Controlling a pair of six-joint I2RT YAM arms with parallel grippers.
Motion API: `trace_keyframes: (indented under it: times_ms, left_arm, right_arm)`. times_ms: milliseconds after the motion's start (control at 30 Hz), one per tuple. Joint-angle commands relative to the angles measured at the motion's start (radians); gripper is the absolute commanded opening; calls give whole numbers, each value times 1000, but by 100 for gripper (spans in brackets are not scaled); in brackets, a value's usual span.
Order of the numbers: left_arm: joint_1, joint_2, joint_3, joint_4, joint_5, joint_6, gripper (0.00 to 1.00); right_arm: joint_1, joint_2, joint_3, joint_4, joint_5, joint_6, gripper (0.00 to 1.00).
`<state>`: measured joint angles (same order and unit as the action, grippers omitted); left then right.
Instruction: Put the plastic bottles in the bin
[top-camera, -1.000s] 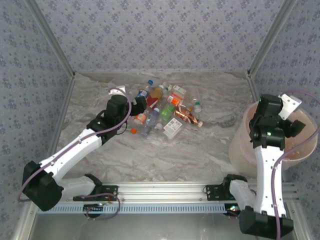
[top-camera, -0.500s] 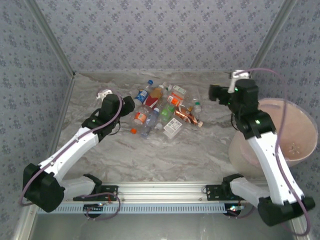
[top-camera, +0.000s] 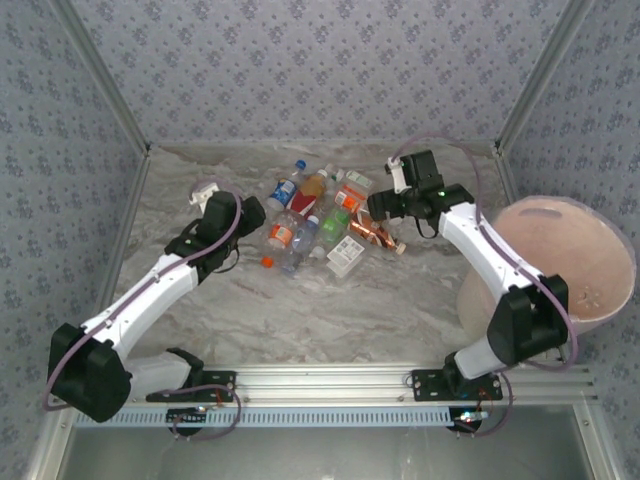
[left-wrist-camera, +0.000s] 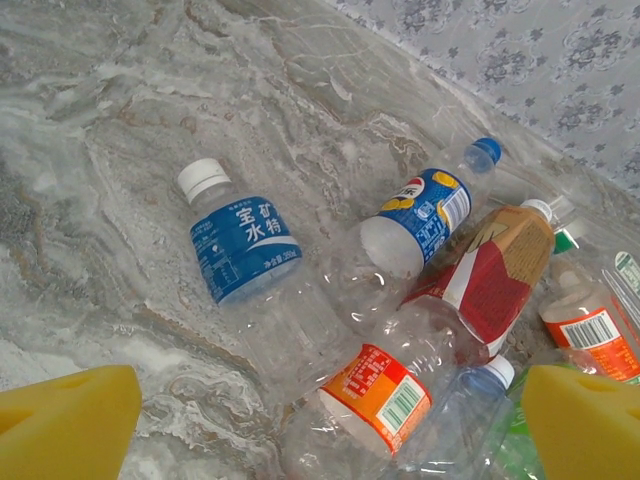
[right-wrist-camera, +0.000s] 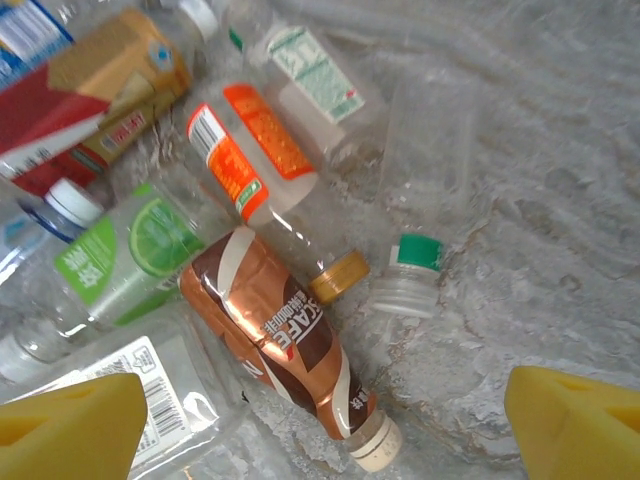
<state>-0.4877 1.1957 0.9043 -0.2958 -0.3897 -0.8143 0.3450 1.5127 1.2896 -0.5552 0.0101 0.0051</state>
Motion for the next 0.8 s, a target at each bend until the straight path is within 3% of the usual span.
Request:
trace_keyframes:
  times_ms: [0, 200, 500, 767]
  left_arm:
    - [7, 9, -16, -8, -9, -23, 98]
    - [8, 13, -31, -5, -4, -35, 98]
    - [11, 10, -44, -5, -8, -40, 98]
    - [12, 10, -47, -9, -5, -43, 98]
  right_arm:
    - [2, 59, 41, -34, -64, -37, 95]
    - [4, 235, 120, -39, -26, -46, 89]
    - [14, 401, 223, -92, -130, -67, 73]
    - [28, 481, 241, -104, -120, -22, 74]
